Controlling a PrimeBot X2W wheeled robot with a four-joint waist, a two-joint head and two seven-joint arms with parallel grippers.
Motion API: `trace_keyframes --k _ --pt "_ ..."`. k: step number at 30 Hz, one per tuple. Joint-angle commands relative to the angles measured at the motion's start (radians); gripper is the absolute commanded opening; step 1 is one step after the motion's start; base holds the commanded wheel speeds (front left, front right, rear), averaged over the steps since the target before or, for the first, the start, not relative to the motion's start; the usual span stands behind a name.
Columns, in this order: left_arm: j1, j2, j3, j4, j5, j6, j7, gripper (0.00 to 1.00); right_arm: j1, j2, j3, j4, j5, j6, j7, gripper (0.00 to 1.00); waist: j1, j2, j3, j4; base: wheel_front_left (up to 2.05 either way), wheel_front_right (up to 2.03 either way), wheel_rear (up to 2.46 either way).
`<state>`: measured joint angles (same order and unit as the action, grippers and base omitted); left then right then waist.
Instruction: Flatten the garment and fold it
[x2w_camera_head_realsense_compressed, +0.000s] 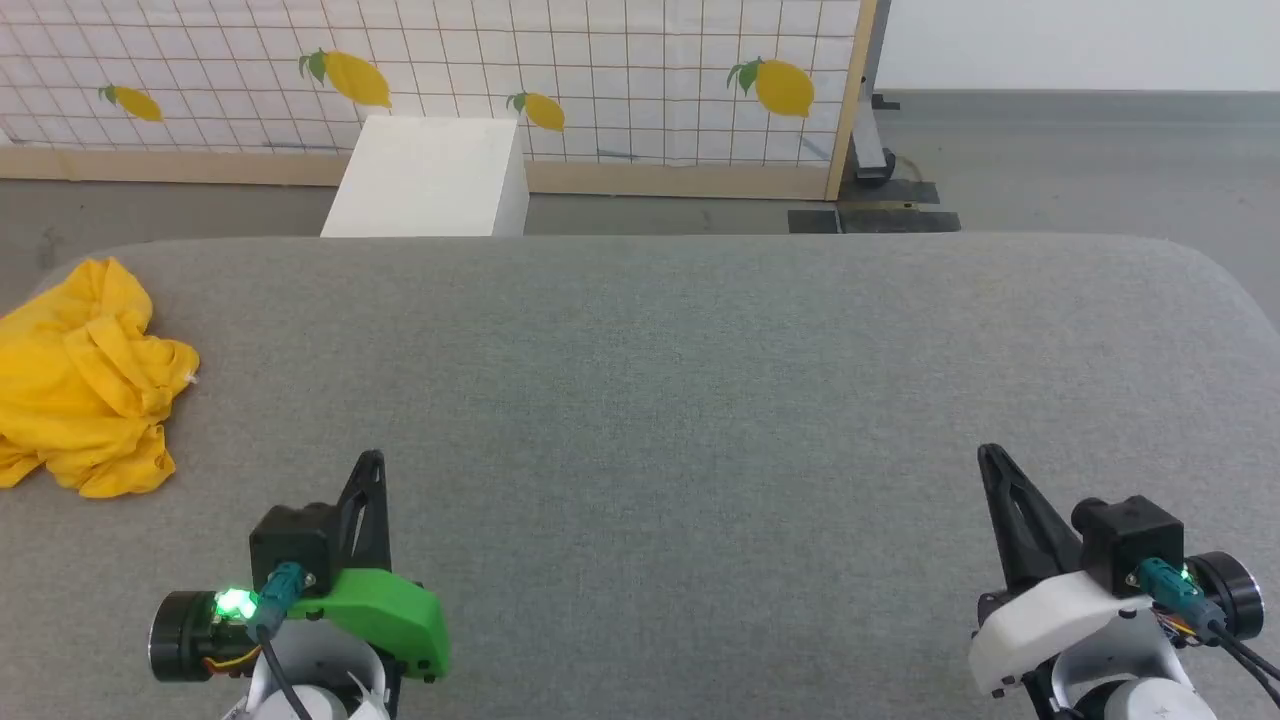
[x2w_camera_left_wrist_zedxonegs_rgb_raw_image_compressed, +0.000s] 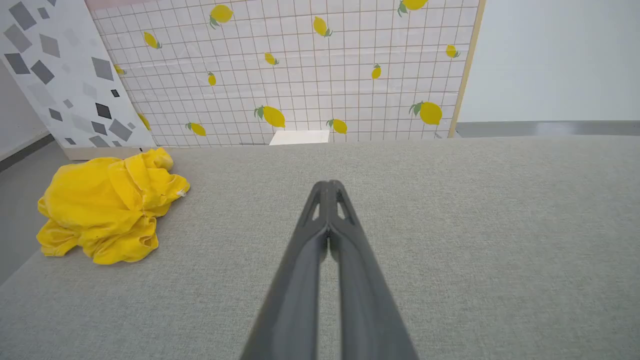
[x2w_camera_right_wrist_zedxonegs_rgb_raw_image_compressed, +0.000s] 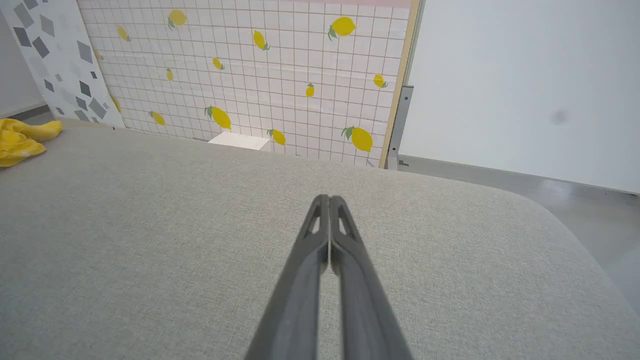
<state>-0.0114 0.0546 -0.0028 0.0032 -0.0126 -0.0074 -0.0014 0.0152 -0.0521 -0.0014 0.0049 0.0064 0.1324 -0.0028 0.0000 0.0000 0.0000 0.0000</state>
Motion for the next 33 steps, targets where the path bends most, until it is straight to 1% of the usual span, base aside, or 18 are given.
trace_keyframes --k 1,16,17,18,19,28,33 --pt "0.011 -0.004 0.003 -0.003 0.013 0.007 0.001 0.00 -0.015 0.002 0.001 -0.005 -0.006 -0.002 0.003 0.00 0.0000 0.0000 0.000 0.000 0.00 0.00 0.00" --pt "0.011 -0.004 0.003 -0.003 0.013 0.007 0.001 0.00 -0.015 0.002 0.001 -0.005 -0.006 -0.002 0.003 0.00 0.0000 0.0000 0.000 0.000 0.00 0.00 0.00" --pt "0.000 0.000 0.000 0.000 0.000 0.000 0.000 1.00 0.000 0.000 0.000 0.000 0.000 0.000 0.000 1.00 0.0000 0.0000 0.000 0.000 0.00 0.00 0.00" --pt "0.000 0.000 -0.001 0.000 -0.001 0.000 0.000 0.00 0.000 0.000 0.000 0.000 0.000 0.000 0.000 0.00 0.0000 0.0000 0.000 0.000 0.00 0.00 0.00" --pt "0.000 0.000 -0.001 0.000 -0.002 0.000 0.000 1.00 0.001 0.000 -0.001 0.001 0.000 0.000 0.000 1.00 0.0000 0.0000 0.000 0.000 0.00 0.00 0.00" --pt "-0.005 0.000 -0.014 0.011 -0.013 0.010 -0.013 1.00 -0.003 0.000 0.000 0.004 0.013 0.000 -0.009 1.00 0.0000 0.0000 0.000 0.005 0.00 0.00 0.00" --pt "-0.008 0.000 -0.020 0.019 -0.020 0.018 -0.024 1.00 -0.003 0.000 0.000 0.006 0.015 0.000 -0.015 1.00 0.0000 0.0000 -0.001 0.020 0.00 0.00 0.00"
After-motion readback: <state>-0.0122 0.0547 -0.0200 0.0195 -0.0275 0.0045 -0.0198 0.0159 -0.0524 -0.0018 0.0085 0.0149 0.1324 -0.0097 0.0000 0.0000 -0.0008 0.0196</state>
